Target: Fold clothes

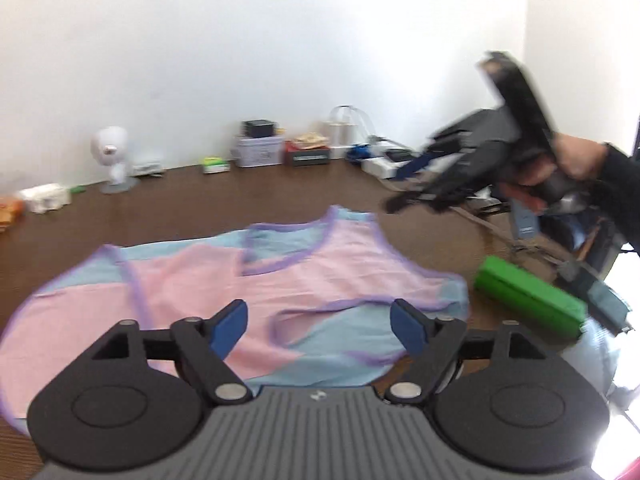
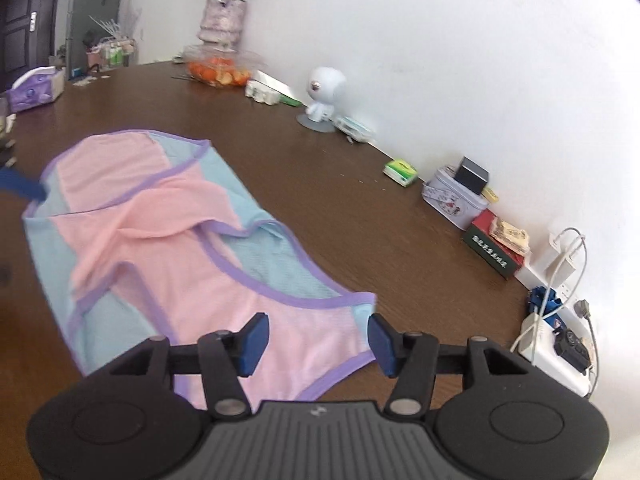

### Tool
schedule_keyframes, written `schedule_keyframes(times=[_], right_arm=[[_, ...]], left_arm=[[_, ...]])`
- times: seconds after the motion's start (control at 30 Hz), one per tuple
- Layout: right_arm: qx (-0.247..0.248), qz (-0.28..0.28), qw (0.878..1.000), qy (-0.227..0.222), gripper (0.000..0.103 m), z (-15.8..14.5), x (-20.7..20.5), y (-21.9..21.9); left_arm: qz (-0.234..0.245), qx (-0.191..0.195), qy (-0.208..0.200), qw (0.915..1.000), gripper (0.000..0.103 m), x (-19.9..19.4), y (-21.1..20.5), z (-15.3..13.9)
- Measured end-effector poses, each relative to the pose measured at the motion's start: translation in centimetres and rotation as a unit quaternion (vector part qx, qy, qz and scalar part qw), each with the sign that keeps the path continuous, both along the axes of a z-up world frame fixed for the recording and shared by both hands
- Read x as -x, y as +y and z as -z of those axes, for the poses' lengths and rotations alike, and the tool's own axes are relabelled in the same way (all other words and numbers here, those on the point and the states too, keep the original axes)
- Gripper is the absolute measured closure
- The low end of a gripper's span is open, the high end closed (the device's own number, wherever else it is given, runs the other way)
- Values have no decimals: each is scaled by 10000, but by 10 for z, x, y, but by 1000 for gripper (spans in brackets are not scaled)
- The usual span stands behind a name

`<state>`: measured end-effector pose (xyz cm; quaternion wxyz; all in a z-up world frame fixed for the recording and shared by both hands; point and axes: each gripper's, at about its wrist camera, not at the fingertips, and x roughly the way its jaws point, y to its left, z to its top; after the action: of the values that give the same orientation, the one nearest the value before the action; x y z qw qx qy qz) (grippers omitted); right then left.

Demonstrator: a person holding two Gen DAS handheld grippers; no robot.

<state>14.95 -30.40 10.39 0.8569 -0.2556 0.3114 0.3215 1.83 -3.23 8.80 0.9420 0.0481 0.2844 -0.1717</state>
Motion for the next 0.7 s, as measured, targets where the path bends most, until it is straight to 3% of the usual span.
schedule_keyframes(times=[0.13, 0.3, 0.43, 0.47, 0.53, 0.63, 0.7], right_arm=[[-43, -216, 9997, 139, 50, 19, 40, 28], [-462, 60, 9978, 474, 54, 41, 38, 58], [-556, 49, 9972, 489, 57, 60, 31, 82], [-547, 77, 9975, 449, 60, 64, 30, 86], [-548, 219, 9974, 416, 84, 71, 28, 92], [-710, 444, 9955, 439, 98, 76, 28, 84], [-626, 582, 9959, 282, 102, 75, 34, 76]], left_arm=[[-717, -223, 399, 9964, 24, -12, 67, 32], [-636, -218, 889, 9938, 31, -15, 88, 50], [-523, -412, 879, 9939, 34, -6, 86, 59], [-514, -398, 865, 9941, 34, -5, 87, 59], [-496, -341, 870, 9944, 34, -3, 89, 60], [-448, -334, 825, 9950, 34, -3, 90, 61], [-431, -323, 828, 9951, 34, -4, 90, 61]])
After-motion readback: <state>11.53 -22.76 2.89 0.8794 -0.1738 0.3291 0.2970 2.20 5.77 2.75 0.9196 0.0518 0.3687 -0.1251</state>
